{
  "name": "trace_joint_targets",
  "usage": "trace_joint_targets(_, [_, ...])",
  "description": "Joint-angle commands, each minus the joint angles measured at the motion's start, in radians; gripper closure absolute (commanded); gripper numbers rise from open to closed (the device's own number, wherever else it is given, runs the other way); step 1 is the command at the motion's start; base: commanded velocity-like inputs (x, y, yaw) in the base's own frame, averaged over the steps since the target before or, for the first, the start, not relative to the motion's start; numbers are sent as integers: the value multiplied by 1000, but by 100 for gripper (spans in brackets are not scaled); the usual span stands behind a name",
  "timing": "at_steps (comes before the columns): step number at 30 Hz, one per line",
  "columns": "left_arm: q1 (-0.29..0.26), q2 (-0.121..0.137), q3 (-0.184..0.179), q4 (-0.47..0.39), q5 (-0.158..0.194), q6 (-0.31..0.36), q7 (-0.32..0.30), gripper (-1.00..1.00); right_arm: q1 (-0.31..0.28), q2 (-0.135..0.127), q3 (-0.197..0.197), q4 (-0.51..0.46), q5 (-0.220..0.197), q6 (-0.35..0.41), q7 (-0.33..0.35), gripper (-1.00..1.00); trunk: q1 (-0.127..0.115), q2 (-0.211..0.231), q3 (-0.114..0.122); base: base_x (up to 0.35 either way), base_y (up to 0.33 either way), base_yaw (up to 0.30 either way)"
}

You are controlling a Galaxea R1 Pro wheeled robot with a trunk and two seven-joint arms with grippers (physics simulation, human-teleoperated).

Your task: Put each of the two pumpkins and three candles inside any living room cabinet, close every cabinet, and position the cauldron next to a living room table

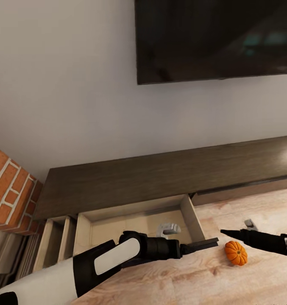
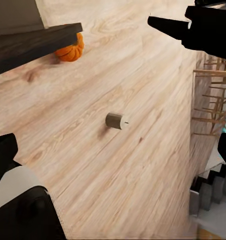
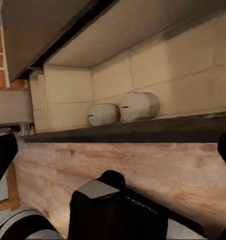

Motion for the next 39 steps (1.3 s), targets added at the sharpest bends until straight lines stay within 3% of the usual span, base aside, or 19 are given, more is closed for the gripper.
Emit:
trace_joint_targets(1, [0,-5,-2,4,-1,0,0,-100,1,-4,0,5,0,0,-15,-100,0,0,2,0,0,-126])
trace_joint_targets(4, [0,-21,-7,48,-2,0,0,-100,10,-24,0,22,0,-3,-153,-100,0,0,6,0,0,-126])
trace_joint_targets(6, [0,-50,-8,115,-4,0,1,-100,18,-32,1,17,11,-14,-410,-100,0,0,9,0,0,-129])
trace_joint_targets(8, [0,-59,-8,132,-5,0,1,-100,20,-29,1,8,13,-91,-549,-100,0,0,12,0,0,-134])
trace_joint_targets(9, [0,-60,-8,134,-5,0,1,-100,20,-28,2,7,13,-119,-570,-100,0,0,14,0,0,-134])
trace_joint_targets(11, [0,-61,-8,136,-6,0,1,-100,20,-27,3,7,13,-159,-595,-100,0,0,16,0,0,-94])
trace_joint_targets(19, [0,-61,-8,142,-5,0,3,-100,20,-27,3,32,6,-177,-608,-100,0,0,18,0,0,-15])
trace_joint_targets(21, [0,-71,-7,196,-5,0,2,-100,20,-27,3,51,6,-178,-612,-100,0,0,18,0,0,0])
trace_joint_targets(23, [0,-88,-7,235,-6,1,2,-100,20,-27,4,73,6,-181,-612,-100,0,0,18,0,0,0])
trace_joint_targets(24, [0,-141,-10,384,-7,1,2,-100,28,-27,6,238,37,-226,-611,-100,0,0,19,0,0,-126])
trace_joint_targets(25, [0,-145,-15,413,-7,1,1,-100,29,-26,6,263,48,-275,-611,-100,0,0,20,0,0,-150])
trace_joint_targets(26, [0,-147,-31,430,-6,0,1,-100,30,-25,6,280,53,-330,-612,-100,0,0,22,0,0,-155])
trace_joint_targets(27, [0,-148,-108,445,-5,-7,1,-100,32,-12,6,313,58,-401,-615,-100,0,0,23,0,0,-164])
trace_joint_targets(32, [0,-148,-221,459,-1,-59,2,-100,32,1,7,325,60,-418,-626,-100,0,0,31,0,0,-167])
trace_joint_targets(35, [1,-148,-259,470,1,-76,5,-100,33,19,7,327,61,-421,-640,-100,0,0,35,0,0,-175])
trace_joint_targets(39, [15,-151,-303,487,2,-84,8,-100,33,51,8,331,86,-423,-724,-100,0,0,41,0,0,-180])
